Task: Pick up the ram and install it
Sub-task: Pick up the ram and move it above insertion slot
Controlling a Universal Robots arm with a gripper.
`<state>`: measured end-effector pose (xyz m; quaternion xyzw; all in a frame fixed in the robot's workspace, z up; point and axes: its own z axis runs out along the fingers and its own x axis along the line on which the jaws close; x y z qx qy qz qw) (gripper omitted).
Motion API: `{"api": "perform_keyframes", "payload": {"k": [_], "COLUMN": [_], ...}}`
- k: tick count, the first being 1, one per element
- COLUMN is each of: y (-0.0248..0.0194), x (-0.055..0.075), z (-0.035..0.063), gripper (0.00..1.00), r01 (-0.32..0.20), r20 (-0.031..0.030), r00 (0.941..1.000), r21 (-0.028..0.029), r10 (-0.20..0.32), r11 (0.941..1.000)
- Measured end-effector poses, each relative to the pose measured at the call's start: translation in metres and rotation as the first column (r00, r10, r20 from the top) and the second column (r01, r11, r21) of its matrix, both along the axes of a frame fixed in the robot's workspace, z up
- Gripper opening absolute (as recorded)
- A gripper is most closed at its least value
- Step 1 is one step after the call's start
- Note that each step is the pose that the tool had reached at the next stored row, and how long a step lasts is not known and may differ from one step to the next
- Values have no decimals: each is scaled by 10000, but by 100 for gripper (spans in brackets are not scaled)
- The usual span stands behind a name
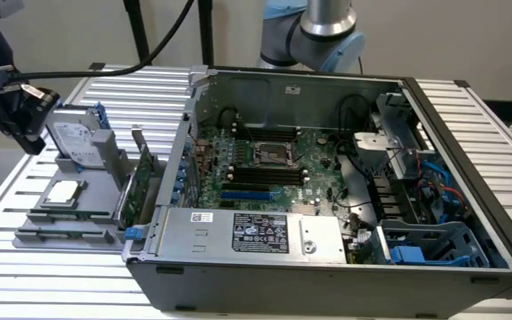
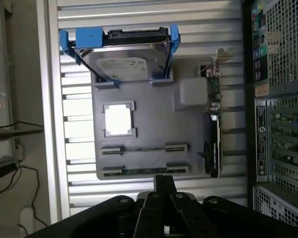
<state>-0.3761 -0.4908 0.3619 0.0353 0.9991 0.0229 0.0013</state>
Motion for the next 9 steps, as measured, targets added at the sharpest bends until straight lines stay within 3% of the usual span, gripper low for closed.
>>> {"api": "perform_keyframes", "payload": {"k": [5,9], "y": [0,-1], "x": [-66,-70], "z": [-56,-55], "gripper": [0,0], "r01": [-34,-34], "r20": [0,-1], "r00": [10000,10000], "r21": [-42,-45], "r10": [34,34], "r11": [10000,10000]}}
